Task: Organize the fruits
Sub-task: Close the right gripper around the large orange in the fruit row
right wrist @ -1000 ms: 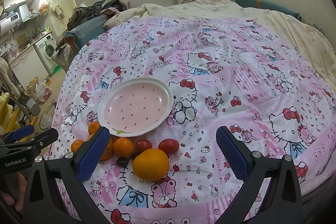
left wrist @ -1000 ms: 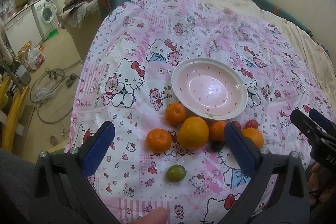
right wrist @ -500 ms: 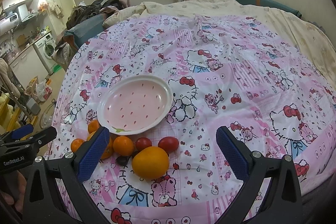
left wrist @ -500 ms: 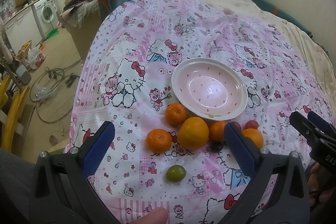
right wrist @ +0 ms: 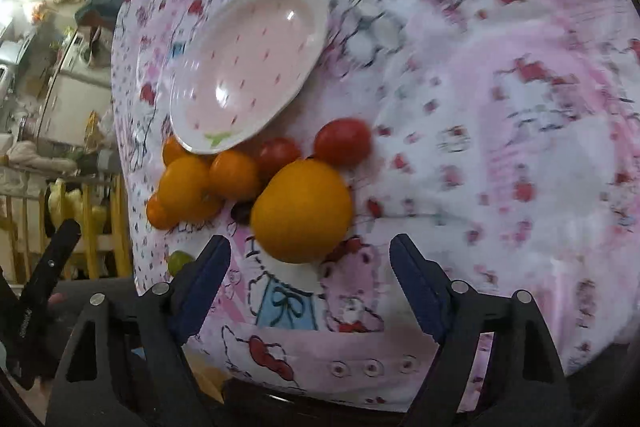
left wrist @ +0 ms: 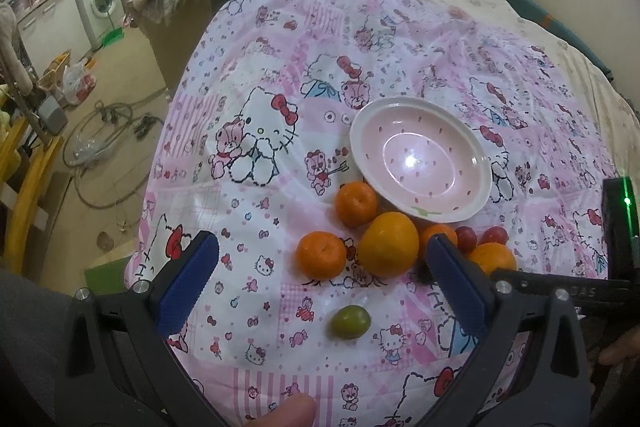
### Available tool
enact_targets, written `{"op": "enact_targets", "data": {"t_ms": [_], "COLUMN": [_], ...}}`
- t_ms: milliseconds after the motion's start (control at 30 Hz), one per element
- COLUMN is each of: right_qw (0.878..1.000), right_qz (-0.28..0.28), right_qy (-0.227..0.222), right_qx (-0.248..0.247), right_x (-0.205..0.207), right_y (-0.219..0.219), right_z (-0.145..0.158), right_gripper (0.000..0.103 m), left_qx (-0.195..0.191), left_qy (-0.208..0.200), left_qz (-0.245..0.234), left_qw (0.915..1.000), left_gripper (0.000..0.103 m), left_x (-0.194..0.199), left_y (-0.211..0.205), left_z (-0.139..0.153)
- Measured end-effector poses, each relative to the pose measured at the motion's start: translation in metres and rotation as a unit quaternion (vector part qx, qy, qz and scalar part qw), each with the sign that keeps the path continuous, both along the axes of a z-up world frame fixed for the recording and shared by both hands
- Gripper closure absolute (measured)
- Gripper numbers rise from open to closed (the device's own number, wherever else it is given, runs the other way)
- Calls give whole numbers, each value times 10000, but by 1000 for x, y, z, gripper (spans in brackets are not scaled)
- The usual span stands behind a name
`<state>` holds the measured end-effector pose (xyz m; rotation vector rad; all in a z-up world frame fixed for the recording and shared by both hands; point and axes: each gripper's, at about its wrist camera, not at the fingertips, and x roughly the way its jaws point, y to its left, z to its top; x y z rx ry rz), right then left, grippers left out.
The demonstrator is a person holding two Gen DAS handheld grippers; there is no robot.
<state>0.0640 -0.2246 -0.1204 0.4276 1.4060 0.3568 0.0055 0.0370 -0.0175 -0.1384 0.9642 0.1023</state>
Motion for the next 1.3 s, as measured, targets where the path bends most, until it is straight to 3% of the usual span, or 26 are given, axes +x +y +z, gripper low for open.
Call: {"op": "enact_targets", "data": {"t_ms": [167,267,400,667,900,1033,1100,1133,1200,1300], "right_qw": [9995,9988,9989,9994,9949,9922,9912,9910,9905,9897], "right_qz": [195,250,316,255,128,-60,-183,-235,-313,-371], "right_qy": [21,123,27,-254,-964,-1182,-1190,-1176,-1156,-1183], "right_qx": [-260,-400,-348,-8,254,393,541,600,676,714], "right_x": [15,17,15,3,9,13,14,14,14,15], "right_y": [18,20,20,-3,-27,-41,-47,-47,-50,-55], "right_z": [-7,-17,-15,23,68,80,79,78,76,76], "right_gripper": [25,37,42,43,43,43,43,43,43,43], "left_qx": [-17,-14,-44,-72,-166,-544,-658,-679,-585,-229], "left_qy": [74,119,200,186,383,783,954,1016,1111,1158], "left_qz": [38,47,45,-138,-330,-534,-568,-574,-599,-686], "left_qw": [10000,9999,9998,9997,9986,9940,9916,9908,9903,9906], "left_gripper": [1,1,1,1,2,17,34,37,51,62], "left_x": [1,2,4,3,0,0,3,4,8,16], "left_y": [2,3,3,-3,-23,-54,-71,-78,-93,-113], "left_z": [-3,-4,-7,-9,-19,-39,-50,-56,-67,-83]}}
